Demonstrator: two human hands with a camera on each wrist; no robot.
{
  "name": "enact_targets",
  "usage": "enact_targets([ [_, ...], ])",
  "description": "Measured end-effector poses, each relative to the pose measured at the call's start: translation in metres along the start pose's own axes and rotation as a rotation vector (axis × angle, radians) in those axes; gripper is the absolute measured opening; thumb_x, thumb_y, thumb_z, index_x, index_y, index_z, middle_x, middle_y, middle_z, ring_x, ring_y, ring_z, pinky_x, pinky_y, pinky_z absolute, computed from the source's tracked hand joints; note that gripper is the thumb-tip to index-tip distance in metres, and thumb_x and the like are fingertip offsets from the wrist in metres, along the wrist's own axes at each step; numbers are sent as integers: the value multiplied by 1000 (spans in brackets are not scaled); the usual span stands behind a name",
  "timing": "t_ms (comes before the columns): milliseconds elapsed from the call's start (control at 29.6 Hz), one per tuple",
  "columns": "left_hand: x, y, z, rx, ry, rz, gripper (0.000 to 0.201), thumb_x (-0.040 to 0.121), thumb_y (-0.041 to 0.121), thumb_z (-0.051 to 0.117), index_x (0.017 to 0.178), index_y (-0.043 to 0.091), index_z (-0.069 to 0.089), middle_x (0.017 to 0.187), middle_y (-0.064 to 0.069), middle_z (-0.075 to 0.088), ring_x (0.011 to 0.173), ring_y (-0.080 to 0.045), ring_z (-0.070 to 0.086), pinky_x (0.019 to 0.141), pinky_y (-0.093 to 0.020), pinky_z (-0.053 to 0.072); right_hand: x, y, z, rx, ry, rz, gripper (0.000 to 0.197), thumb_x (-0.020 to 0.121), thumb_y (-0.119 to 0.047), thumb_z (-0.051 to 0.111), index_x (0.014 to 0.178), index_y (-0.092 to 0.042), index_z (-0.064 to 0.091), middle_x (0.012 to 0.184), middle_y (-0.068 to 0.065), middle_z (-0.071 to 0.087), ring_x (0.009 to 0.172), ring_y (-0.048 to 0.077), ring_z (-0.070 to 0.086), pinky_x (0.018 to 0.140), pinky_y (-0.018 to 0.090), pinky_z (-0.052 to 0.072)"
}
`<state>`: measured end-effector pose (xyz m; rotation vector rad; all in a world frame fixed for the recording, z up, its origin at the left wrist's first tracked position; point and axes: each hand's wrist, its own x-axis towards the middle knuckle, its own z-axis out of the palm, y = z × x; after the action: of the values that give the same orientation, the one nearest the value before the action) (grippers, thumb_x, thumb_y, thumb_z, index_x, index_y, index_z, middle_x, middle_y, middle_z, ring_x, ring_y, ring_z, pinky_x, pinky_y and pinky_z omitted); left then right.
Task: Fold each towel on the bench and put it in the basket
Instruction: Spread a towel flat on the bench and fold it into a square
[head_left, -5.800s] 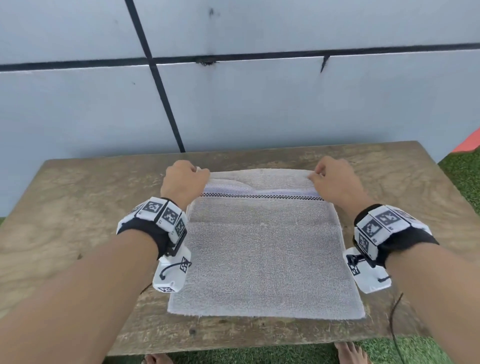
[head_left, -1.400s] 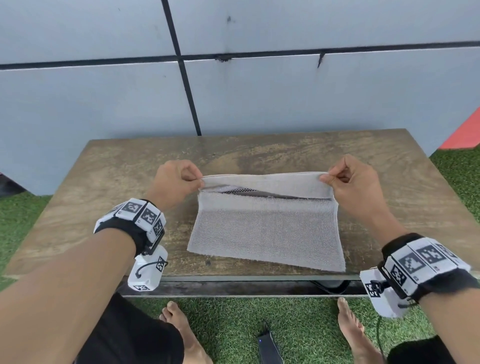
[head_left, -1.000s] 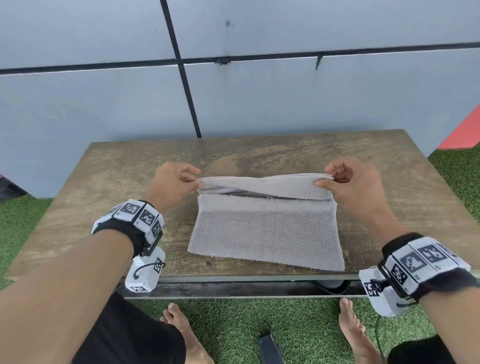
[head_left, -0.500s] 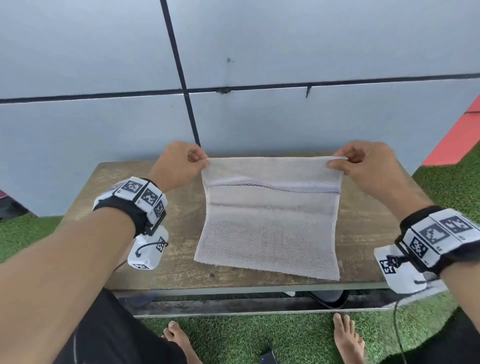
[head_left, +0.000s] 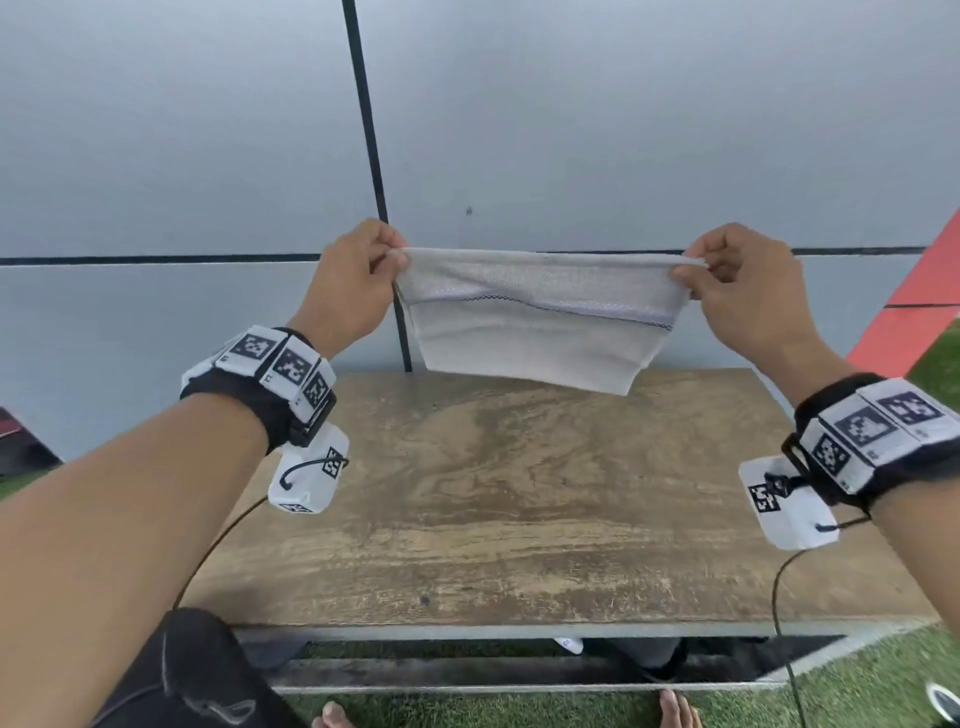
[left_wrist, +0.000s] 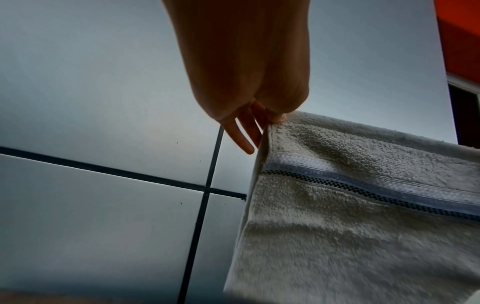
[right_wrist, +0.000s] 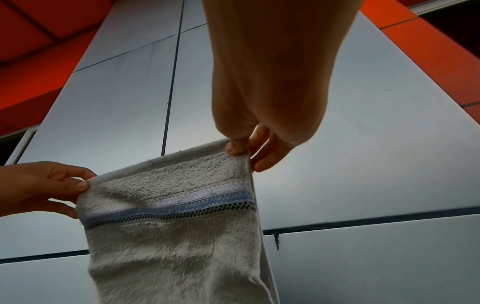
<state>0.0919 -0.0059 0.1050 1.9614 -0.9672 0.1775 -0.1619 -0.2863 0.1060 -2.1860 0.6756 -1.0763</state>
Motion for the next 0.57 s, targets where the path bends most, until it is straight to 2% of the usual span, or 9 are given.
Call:
enact_targets([
  [67, -10, -2, 0, 5, -8, 9, 7, 98, 18, 54, 101, 13, 58, 83, -17, 71, 81, -37, 63, 83, -52, 55, -12, 6, 1, -13, -21, 1, 10, 89, -15, 73, 95, -16, 64, 80, -2, 64, 77, 25, 64, 72, 21, 49],
  [135, -22, -7, 1, 26, -42, -8, 6, 98, 17, 55, 100, 13, 59, 85, -17, 70, 81, -37, 62, 80, -48, 55, -25, 14, 5, -32, -72, 20, 8, 90, -15, 72, 92, -16, 64, 84, 3, 68, 77, 23, 64, 70, 18, 48],
  [236, -36, -17, 5, 14, -107, -39, 5, 95, 21, 57, 91, 19, 60, 83, -15, 71, 79, -39, 64, 79, -53, 55, -41, 27, 8, -9, -129, 67, 8, 92, -16, 70, 92, -18, 62, 91, 11, 71, 77, 28, 66, 73, 31, 51],
  [304, -40, -18, 5, -41, -113, -73, 6, 93, 25, 56, 88, 22, 60, 83, -13, 72, 79, -37, 67, 80, -55, 56, -47, 27, 6, 22, -137, 72, 6, 95, -18, 67, 93, -17, 61, 92, 12, 71, 78, 28, 65, 73, 34, 52],
  [405, -40, -14, 3, -138, -100, -129, 12, 96, 20, 56, 86, 15, 61, 79, -13, 68, 69, -28, 59, 71, -50, 54, -49, 19, 2, 88, -164, 88, 7, 98, -18, 62, 97, -12, 60, 89, 9, 70, 72, 25, 64, 67, 43, 61],
  [472, -39, -13, 4, -180, -112, -179, 15, 98, 18, 56, 84, 14, 61, 76, -7, 64, 69, -22, 56, 66, -42, 49, -48, 15, 2, 113, -180, 108, 9, 99, -17, 61, 98, -8, 59, 88, 12, 69, 65, 24, 62, 59, 42, 61],
  [574, -43, -19, 12, -187, -161, -285, 15, 99, 17, 57, 90, 9, 65, 79, -6, 65, 70, -21, 60, 67, -38, 53, -45, 22, 9, 84, -210, 158, 11, 97, -18, 64, 98, -8, 61, 87, 14, 68, 64, 24, 61, 52, 35, 57],
])
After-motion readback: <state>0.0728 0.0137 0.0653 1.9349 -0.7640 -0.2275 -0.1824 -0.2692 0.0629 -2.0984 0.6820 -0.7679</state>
